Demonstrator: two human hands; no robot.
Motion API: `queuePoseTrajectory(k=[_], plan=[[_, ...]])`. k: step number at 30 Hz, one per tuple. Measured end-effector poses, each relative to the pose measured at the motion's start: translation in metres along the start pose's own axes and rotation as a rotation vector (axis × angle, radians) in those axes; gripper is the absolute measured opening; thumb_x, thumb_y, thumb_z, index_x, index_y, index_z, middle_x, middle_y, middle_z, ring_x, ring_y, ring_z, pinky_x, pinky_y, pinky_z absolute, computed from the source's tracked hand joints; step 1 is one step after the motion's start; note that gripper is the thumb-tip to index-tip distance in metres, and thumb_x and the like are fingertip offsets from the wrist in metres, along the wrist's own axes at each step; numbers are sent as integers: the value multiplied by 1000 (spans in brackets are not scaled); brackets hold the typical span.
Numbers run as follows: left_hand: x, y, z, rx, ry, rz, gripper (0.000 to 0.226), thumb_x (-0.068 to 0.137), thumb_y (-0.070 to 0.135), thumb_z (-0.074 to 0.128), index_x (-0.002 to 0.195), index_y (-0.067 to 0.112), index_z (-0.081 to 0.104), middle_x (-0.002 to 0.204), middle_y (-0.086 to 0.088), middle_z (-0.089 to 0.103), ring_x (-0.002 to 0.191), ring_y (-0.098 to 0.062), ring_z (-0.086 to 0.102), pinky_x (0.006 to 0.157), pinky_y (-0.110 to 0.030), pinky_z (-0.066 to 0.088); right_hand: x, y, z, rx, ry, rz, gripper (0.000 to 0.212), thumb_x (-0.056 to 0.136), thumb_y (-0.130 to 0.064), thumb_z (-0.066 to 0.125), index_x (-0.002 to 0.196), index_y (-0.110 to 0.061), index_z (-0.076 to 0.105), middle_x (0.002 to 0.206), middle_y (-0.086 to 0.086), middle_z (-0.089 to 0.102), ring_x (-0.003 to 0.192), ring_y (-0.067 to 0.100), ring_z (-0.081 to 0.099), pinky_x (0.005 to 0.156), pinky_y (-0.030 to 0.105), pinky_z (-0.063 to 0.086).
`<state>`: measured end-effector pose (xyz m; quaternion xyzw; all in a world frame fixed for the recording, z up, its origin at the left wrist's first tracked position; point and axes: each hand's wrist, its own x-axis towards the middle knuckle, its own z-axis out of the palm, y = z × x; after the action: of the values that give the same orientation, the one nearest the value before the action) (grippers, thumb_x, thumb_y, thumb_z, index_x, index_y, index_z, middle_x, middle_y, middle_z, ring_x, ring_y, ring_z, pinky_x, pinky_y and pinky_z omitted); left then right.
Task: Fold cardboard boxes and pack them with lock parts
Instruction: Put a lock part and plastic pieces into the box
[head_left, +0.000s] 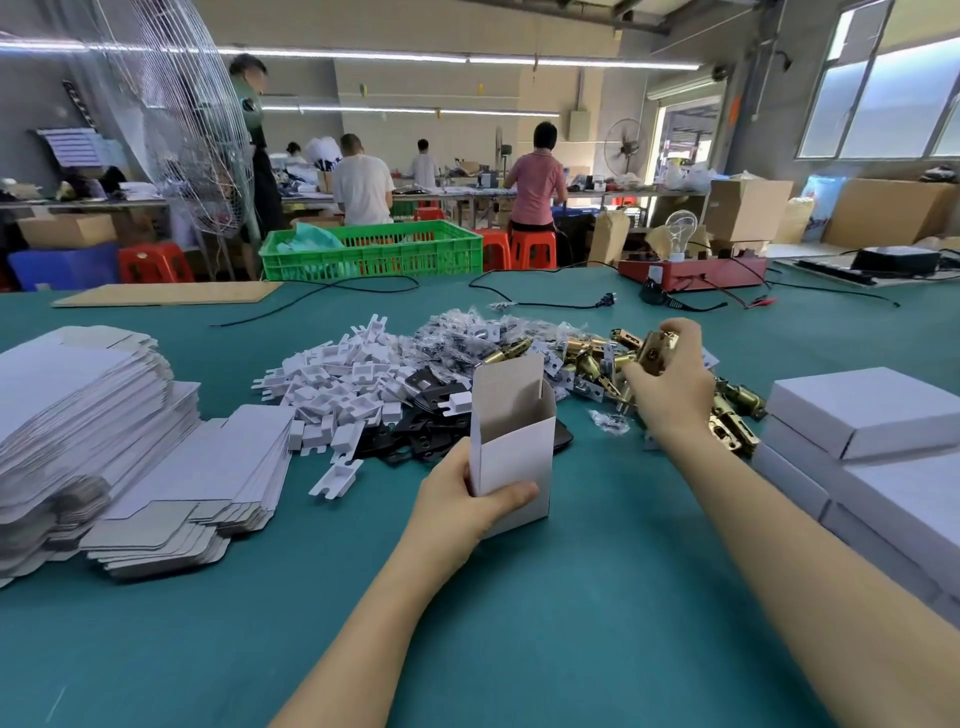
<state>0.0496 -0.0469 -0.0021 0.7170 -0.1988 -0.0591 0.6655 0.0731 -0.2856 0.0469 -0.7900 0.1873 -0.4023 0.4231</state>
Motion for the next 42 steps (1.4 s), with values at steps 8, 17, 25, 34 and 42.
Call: queuePoseTrajectory(k=[8, 17, 25, 34, 42], plan=[[-1, 2, 3, -9, 36, -38, 43, 62, 31, 79, 102, 38, 67, 102, 15, 74, 100, -9, 68, 86, -29, 55, -18, -94, -63, 1100, -325, 543, 26, 82, 7, 59, 103, -5, 48, 68, 14, 69, 67, 25, 71, 61, 30, 58], [-3, 3, 0, 37, 64, -70, 34, 79, 23, 82, 104, 39, 66, 100, 23, 73, 91, 3, 67, 71, -14, 49, -62, -128, -32, 659, -439, 170, 37, 80, 5, 62, 96, -19, 39, 89, 16, 59, 77, 33, 71, 68, 38, 61], [-3, 2, 3, 26, 106, -70, 34, 75, 22, 84, 100, 37, 68, 97, 20, 74, 89, 0, 69, 74, -19, 52, -66, -121, -28, 239, -400, -147, 40, 80, -7, 69, 103, -13, 37, 92, 14, 58, 86, 36, 62, 76, 51, 54], [-5, 5, 3, 39, 99, -74, 39, 76, 27, 84, 108, 38, 65, 102, 20, 72, 94, 0, 67, 75, -19, 50, -76, -122, -17, -39, -335, -503, 17, 89, -9, 55, 93, -9, 39, 83, 11, 50, 72, 28, 47, 58, 34, 36], [-8, 8, 4, 118, 55, -28, 35, 67, 36, 76, 101, 40, 67, 95, 20, 72, 90, -2, 67, 72, -17, 51, -78, -117, -13, -364, -301, -687, 13, 84, -15, 52, 86, -12, 39, 71, 4, 50, 74, 23, 36, 56, 37, 30]])
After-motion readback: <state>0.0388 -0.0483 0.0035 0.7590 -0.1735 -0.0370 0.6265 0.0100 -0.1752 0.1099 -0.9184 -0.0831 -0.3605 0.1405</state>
